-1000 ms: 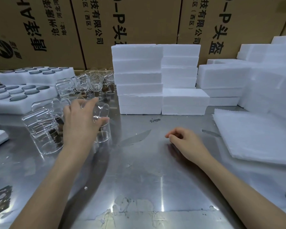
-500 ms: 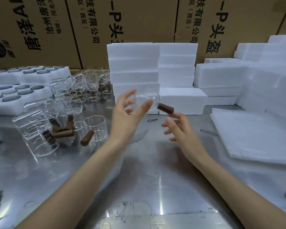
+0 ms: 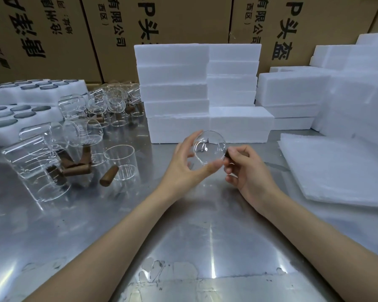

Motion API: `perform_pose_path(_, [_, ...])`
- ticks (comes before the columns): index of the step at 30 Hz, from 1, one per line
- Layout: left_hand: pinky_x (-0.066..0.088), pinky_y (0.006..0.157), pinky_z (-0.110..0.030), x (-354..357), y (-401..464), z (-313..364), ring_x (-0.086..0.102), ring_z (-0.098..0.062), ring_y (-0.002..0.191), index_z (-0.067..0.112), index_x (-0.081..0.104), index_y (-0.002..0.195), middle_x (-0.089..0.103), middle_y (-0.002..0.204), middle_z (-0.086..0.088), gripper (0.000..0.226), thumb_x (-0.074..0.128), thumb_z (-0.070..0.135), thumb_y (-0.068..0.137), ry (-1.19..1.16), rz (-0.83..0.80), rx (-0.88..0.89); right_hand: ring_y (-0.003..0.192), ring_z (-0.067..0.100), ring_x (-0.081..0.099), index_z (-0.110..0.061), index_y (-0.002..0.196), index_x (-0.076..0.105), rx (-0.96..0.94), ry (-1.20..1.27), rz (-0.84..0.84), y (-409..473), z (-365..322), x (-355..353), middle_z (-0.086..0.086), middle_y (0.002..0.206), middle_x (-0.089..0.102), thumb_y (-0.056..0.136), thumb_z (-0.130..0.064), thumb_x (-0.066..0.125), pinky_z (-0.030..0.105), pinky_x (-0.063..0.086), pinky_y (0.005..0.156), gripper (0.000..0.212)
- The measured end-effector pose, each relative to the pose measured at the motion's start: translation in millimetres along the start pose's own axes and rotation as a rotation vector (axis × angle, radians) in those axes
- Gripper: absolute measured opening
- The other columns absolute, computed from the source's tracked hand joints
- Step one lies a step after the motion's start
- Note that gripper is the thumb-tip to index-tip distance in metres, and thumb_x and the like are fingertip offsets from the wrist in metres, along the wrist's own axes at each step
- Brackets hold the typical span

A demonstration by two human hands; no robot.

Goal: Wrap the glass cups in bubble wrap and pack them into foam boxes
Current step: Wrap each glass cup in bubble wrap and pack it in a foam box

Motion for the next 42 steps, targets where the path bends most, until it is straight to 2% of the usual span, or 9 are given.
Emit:
perform_pose_path(3, [0.035, 0.107, -0.019, 0, 5, -5, 0.043, 0.0, 0.129, 0.032, 0.044, 0.134, 0.048, 0.137, 0.011, 0.079, 0.076, 0.048, 0.064, 0.02, 0.015, 0.053, 0.051, 0.007, 0.048, -0.018, 0.081, 0.05, -0.012, -0.052, 0.0, 6, 1, 1, -0.006, 0.06, 0.059, 0.094, -0.017, 0.055, 0.019, 0.043, 0.047, 0.014])
perform_pose_path(6, [0.037, 0.108, -0.023, 1, 11, -5, 0.048, 0.003, 0.123, 0.026, 0.052, 0.124, 0.055, 0.127, 0.013, 0.061, 0.081, 0.033, 0.072, -0.012, 0.095, 0.09, 0.052, 0.008, 0.048, -0.018, 0.079, 0.05, -0.031, -0.104, -0.003, 10, 1, 4, -0.006, 0.06, 0.059, 0.094, -0.017, 0.055, 0.02, 0.041, 0.049, 0.017])
perform_pose_path(14, [0.047, 0.087, -0.014, 3, 15, -14, 0.06, 0.011, 0.094, 0.031, 0.053, 0.099, 0.061, 0.089, 0.036, 0.042, 0.083, 0.025, 0.071, -0.117, 0.207, 0.03, 0.059, 0.011, 0.048, -0.017, 0.078, 0.048, -0.086, -0.165, -0.014, 9, 3, 6, -0.006, 0.058, 0.057, 0.094, -0.015, 0.055, 0.02, 0.038, 0.048, 0.018])
perform_pose_path(19, [0.045, 0.074, -0.007, 1, 13, -10, 0.06, 0.013, 0.086, 0.018, 0.057, 0.095, 0.062, 0.095, 0.012, 0.032, 0.081, 0.026, 0.075, -0.232, 0.322, -0.008, 0.058, 0.011, 0.046, -0.017, 0.078, 0.048, -0.095, -0.195, -0.043, 6, 3, 9, -0.003, 0.061, 0.058, 0.093, -0.017, 0.057, 0.019, 0.037, 0.048, 0.017])
perform_pose_path(23, [0.042, 0.07, -0.006, -4, 12, -2, 0.061, 0.01, 0.077, 0.017, 0.062, 0.082, 0.064, 0.076, 0.019, 0.017, 0.072, 0.03, 0.084, -0.253, 0.393, -0.016, 0.052, 0.009, 0.043, -0.016, 0.078, 0.048, -0.078, -0.176, -0.06, 6, 2, 10, -0.001, 0.06, 0.055, 0.093, -0.016, 0.057, 0.018, 0.036, 0.046, 0.017])
perform_pose_path(27, [0.05, 0.085, -0.02, -6, 12, 0, 0.068, -0.01, 0.093, 0.025, 0.072, 0.081, 0.072, 0.084, 0.015, 0.016, 0.064, 0.035, 0.09, -0.3, 0.362, -0.063, 0.048, 0.008, 0.042, -0.019, 0.073, 0.049, -0.024, -0.097, -0.034, 7, -1, 6, -0.001, 0.059, 0.052, 0.092, -0.016, 0.056, 0.018, 0.034, 0.045, 0.021])
perform_pose_path(36, [0.048, 0.086, -0.011, -3, 7, 12, 0.062, 0.0, 0.108, 0.034, 0.065, 0.111, 0.069, 0.104, 0.024, 0.021, 0.053, 0.025, 0.096, -0.307, 0.102, 0.012, 0.041, 0.009, 0.031, -0.018, 0.069, 0.039, 0.08, 0.094, 0.005, 8, -10, -4, -0.004, 0.048, 0.045, 0.093, -0.015, 0.051, 0.018, 0.026, 0.041, 0.027])
perform_pose_path(39, [0.044, 0.093, -0.012, 2, 5, 17, 0.057, 0.005, 0.114, 0.03, 0.056, 0.123, 0.063, 0.118, 0.018, 0.031, 0.055, 0.016, 0.095, -0.253, 0.038, 0.111, 0.042, 0.009, 0.029, -0.018, 0.072, 0.04, 0.114, 0.168, 0.004, 9, -11, -7, -0.003, 0.049, 0.041, 0.093, -0.017, 0.05, 0.018, 0.027, 0.04, 0.024])
perform_pose_path(42, [0.045, 0.093, -0.016, 5, 2, 17, 0.058, -0.001, 0.116, 0.03, 0.052, 0.128, 0.059, 0.127, 0.013, 0.043, 0.063, 0.013, 0.09, -0.224, 0.025, 0.162, 0.042, 0.009, 0.028, -0.017, 0.075, 0.042, 0.125, 0.221, -0.023, 10, -11, -8, -0.003, 0.049, 0.039, 0.093, -0.017, 0.048, 0.017, 0.028, 0.04, 0.019])
Point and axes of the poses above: each hand's wrist, its own y-axis towards the middle knuckle, its own x-axis out of the palm, z = x × y, the point moved 4 cm from there along y, towards the middle knuckle
